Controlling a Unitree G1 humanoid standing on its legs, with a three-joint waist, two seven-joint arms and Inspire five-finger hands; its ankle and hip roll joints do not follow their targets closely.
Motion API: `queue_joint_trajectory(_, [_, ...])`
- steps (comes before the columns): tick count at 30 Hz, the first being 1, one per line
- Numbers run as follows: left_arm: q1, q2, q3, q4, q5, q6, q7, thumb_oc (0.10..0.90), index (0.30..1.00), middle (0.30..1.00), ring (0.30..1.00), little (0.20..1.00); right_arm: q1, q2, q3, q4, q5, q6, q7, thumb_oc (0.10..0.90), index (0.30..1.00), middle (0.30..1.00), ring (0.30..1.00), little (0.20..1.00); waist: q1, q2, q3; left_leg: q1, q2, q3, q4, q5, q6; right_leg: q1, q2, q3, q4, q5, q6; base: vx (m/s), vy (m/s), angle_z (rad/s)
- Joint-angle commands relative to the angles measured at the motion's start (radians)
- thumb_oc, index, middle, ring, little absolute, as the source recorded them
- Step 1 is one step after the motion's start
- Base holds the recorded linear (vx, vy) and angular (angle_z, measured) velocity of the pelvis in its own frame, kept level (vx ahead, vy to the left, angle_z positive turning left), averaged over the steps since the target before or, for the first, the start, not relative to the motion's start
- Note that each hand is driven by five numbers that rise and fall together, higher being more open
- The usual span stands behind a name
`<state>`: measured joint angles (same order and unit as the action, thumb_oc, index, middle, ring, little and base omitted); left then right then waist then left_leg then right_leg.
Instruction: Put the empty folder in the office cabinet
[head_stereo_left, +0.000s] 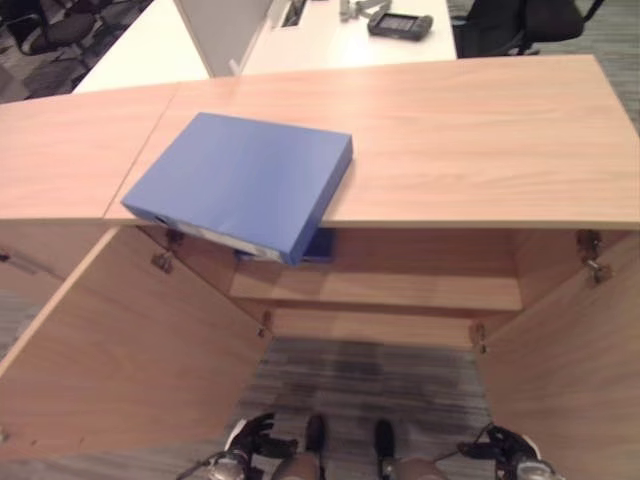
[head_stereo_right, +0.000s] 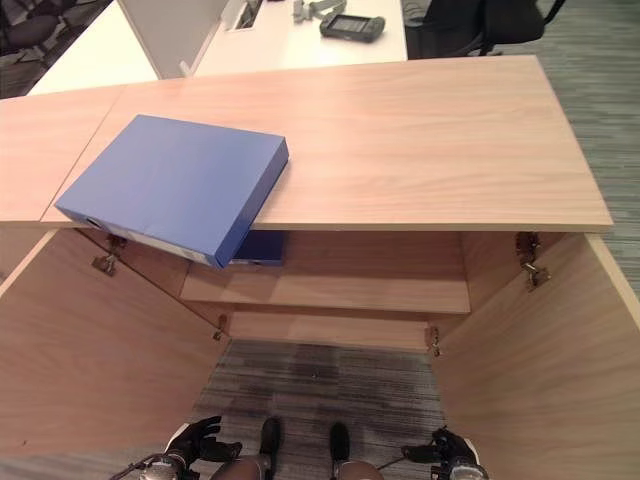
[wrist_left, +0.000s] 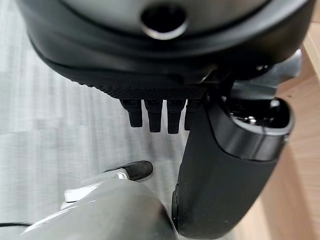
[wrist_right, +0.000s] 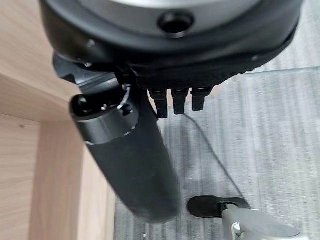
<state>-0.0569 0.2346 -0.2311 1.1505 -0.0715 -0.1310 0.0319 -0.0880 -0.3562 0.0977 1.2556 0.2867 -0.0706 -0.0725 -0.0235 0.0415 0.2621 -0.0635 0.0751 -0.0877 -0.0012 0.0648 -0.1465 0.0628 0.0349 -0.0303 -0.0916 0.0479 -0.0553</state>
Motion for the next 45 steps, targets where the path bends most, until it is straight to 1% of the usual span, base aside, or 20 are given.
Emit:
queue_joint_trajectory(1, [0.017, 0.063, 0.004, 0.022, 0.016, -0.005, 0.022, 0.800, 0.900, 0.900, 0.900, 0.900, 0.055, -0.021, -0.009, -0.022, -0.001, -0.022, -0.008, 0.800, 0.900, 0.900, 0.900, 0.900, 0.026, 0.013, -0.025, 0.066, 0.005, 0.025, 0.068, -0.108, 0.042, -0.021, -0.104, -0.009, 0.134, -0.149, 0.138, 0.09, 0.062, -0.36])
queue_joint_trajectory(3, [0.023, 0.065, 0.009, 0.027, 0.018, -0.005, 0.024, 0.800, 0.900, 0.900, 0.900, 0.900, 0.060, -0.008, 0.009, -0.020, -0.024, -0.017, -0.003, 0.800, 0.900, 0.900, 0.900, 0.900, 0.025, 0.009, -0.038, 0.112, 0.010, 0.042, 0.027, -0.114, 0.052, -0.009, -0.109, 0.000, 0.118, -0.136, 0.148, 0.08, 0.071, -0.19])
queue_joint_trajectory(12, [0.034, 0.073, 0.019, 0.043, 0.036, -0.004, 0.022, 0.800, 0.900, 0.900, 0.900, 0.900, 0.079, 0.014, 0.020, -0.018, -0.044, -0.011, 0.008, 0.800, 0.900, 0.900, 0.900, 0.900, 0.026, -0.002, -0.055, 0.175, 0.015, 0.087, -0.019, -0.135, 0.070, -0.004, -0.126, 0.015, 0.103, -0.110, 0.173, 0.01, 0.062, -0.12])
queue_joint_trajectory(23, [0.034, 0.091, 0.022, 0.054, 0.052, -0.005, 0.014, 0.800, 0.900, 0.900, 0.900, 0.900, 0.074, 0.026, 0.031, -0.026, -0.051, -0.009, 0.016, 0.800, 0.900, 0.900, 0.900, 0.900, 0.030, -0.024, -0.057, 0.198, 0.005, 0.132, -0.035, -0.153, 0.091, -0.039, -0.148, 0.006, 0.127, -0.080, 0.204, -0.03, 0.076, -0.11])
queue_joint_trajectory(25, [0.027, 0.104, 0.017, 0.050, 0.054, -0.003, 0.009, 0.800, 0.900, 0.900, 0.900, 0.900, 0.061, 0.033, 0.038, -0.044, -0.046, -0.013, 0.017, 0.800, 0.900, 0.900, 0.900, 0.900, 0.034, -0.029, -0.045, 0.191, 0.008, 0.145, -0.041, -0.147, 0.100, -0.087, -0.135, -0.011, 0.201, -0.086, 0.218, -0.12, 0.082, -0.32])
queue_joint_trajectory(27, [0.019, 0.111, 0.012, 0.029, 0.050, -0.004, 0.010, 0.800, 0.900, 0.900, 0.900, 0.900, 0.042, 0.034, 0.040, -0.053, -0.039, -0.013, 0.018, 0.800, 0.900, 0.900, 0.900, 0.900, 0.033, -0.022, -0.025, 0.182, 0.017, 0.155, -0.037, -0.143, 0.105, -0.142, -0.136, -0.033, 0.292, -0.095, 0.241, -0.16, 0.058, -0.43])
queue_joint_trajectory(28, [0.016, 0.115, 0.011, 0.025, 0.047, -0.006, 0.011, 0.800, 0.900, 0.900, 0.900, 0.900, 0.034, 0.038, 0.038, -0.060, -0.036, -0.014, 0.017, 0.800, 0.900, 0.900, 0.900, 0.900, 0.034, -0.015, -0.016, 0.176, 0.025, 0.160, -0.033, -0.141, 0.105, -0.157, -0.148, -0.057, 0.327, -0.095, 0.257, -0.17, -0.015, -0.29])
queue_joint_trajectory(29, [0.014, 0.117, 0.014, 0.024, 0.045, -0.003, 0.013, 0.800, 0.900, 0.900, 0.900, 0.900, 0.031, 0.044, 0.036, -0.063, -0.038, -0.011, 0.016, 0.800, 0.900, 0.900, 0.900, 0.900, 0.039, -0.010, -0.014, 0.163, 0.034, 0.167, -0.022, -0.138, 0.103, -0.157, -0.172, -0.087, 0.346, -0.101, 0.266, -0.15, -0.082, -0.30])
queue_joint_trajectory(30, [0.013, 0.120, 0.017, 0.024, 0.042, -0.003, 0.013, 0.800, 0.900, 0.900, 0.900, 0.900, 0.033, 0.046, 0.038, -0.063, -0.044, -0.010, 0.018, 0.800, 0.900, 0.900, 0.900, 0.900, 0.043, -0.009, -0.016, 0.148, 0.041, 0.168, -0.007, -0.135, 0.101, -0.144, -0.195, -0.104, 0.350, -0.107, 0.259, -0.08, -0.077, -0.25])
queue_joint_trajectory(31, [0.013, 0.121, 0.017, 0.023, 0.042, -0.003, 0.013, 0.800, 0.900, 0.900, 0.900, 0.900, 0.033, 0.046, 0.038, -0.063, -0.045, -0.010, 0.018, 0.800, 0.900, 0.900, 0.900, 0.900, 0.042, -0.010, -0.016, 0.147, 0.040, 0.166, -0.005, -0.136, 0.101, -0.143, -0.196, -0.105, 0.351, -0.109, 0.259, -0.06, -0.127, -0.25])
queue_joint_trajectory(32, [0.015, 0.123, 0.025, 0.024, 0.033, -0.004, 0.013, 0.800, 0.900, 0.900, 0.900, 0.900, 0.041, 0.051, 0.042, -0.065, -0.055, -0.010, 0.021, 0.800, 0.900, 0.900, 0.900, 0.900, 0.046, -0.016, -0.025, 0.124, 0.037, 0.153, 0.022, -0.135, 0.101, -0.121, -0.206, -0.066, 0.351, -0.106, 0.247, -0.02, -0.125, -0.14])
queue_joint_trajectory(34, [0.017, 0.124, 0.033, 0.025, 0.032, -0.005, 0.015, 0.800, 0.900, 0.900, 0.900, 0.900, 0.050, 0.052, 0.045, -0.062, -0.069, -0.011, 0.021, 0.800, 0.900, 0.900, 0.900, 0.900, 0.056, -0.021, -0.041, 0.099, 0.038, 0.149, 0.045, -0.133, 0.097, -0.094, -0.205, -0.011, 0.339, -0.119, 0.242, -0.02, -0.183, 0.01])
queue_joint_trajectory(36, [0.020, 0.126, 0.039, 0.028, 0.029, -0.005, 0.015, 0.800, 0.900, 0.900, 0.900, 0.900, 0.053, 0.049, 0.053, -0.056, -0.081, -0.003, 0.025, 0.800, 0.900, 0.900, 0.900, 0.900, 0.075, -0.030, -0.052, 0.080, 0.042, 0.149, 0.075, -0.134, 0.082, -0.052, -0.215, -0.012, 0.289, -0.145, 0.228, -0.02, -0.203, 0.01])
queue_joint_trajectory(37, [0.022, 0.125, 0.042, 0.030, 0.027, -0.006, 0.016, 0.800, 0.900, 0.900, 0.900, 0.900, 0.055, 0.049, 0.059, -0.056, -0.084, -0.005, 0.028, 0.800, 0.900, 0.900, 0.900, 0.900, 0.080, -0.033, -0.055, 0.072, 0.047, 0.144, 0.091, -0.131, 0.072, -0.038, -0.212, -0.018, 0.264, -0.161, 0.219, -0.04, -0.220, 0.00])
queue_joint_trajectory(39, [0.021, 0.119, 0.052, 0.035, 0.016, -0.005, 0.018, 0.800, 0.900, 0.900, 0.900, 0.900, 0.053, 0.037, 0.072, -0.059, -0.095, -0.004, 0.030, 0.800, 0.900, 0.900, 0.900, 0.900, 0.084, -0.032, -0.053, 0.059, 0.069, 0.131, 0.113, -0.118, 0.048, -0.028, -0.196, -0.018, 0.240, -0.169, 0.208, -0.06, -0.237, 0.08])
queue_joint_trajectory(41, [0.024, 0.112, 0.057, 0.040, 0.008, -0.006, 0.019, 0.800, 0.900, 0.900, 0.900, 0.900, 0.057, 0.024, 0.076, -0.067, -0.100, -0.005, 0.029, 0.800, 0.900, 0.900, 0.900, 0.900, 0.086, -0.028, -0.051, 0.055, 0.088, 0.119, 0.106, -0.096, 0.030, -0.009, -0.177, -0.030, 0.212, -0.178, 0.193, -0.05, -0.245, 0.14])
queue_joint_trajectory(45, [0.029, 0.095, 0.053, 0.051, 0.006, 0.001, 0.021, 0.800, 0.900, 0.900, 0.900, 0.900, 0.062, -0.002, 0.047, -0.059, -0.078, -0.007, 0.021, 0.800, 0.900, 0.900, 0.900, 0.900, 0.075, -0.011, -0.049, 0.059, 0.116, 0.099, 0.081, -0.050, 0.005, 0.032, -0.148, -0.056, 0.157, -0.187, 0.168, -0.05, -0.184, 0.22])
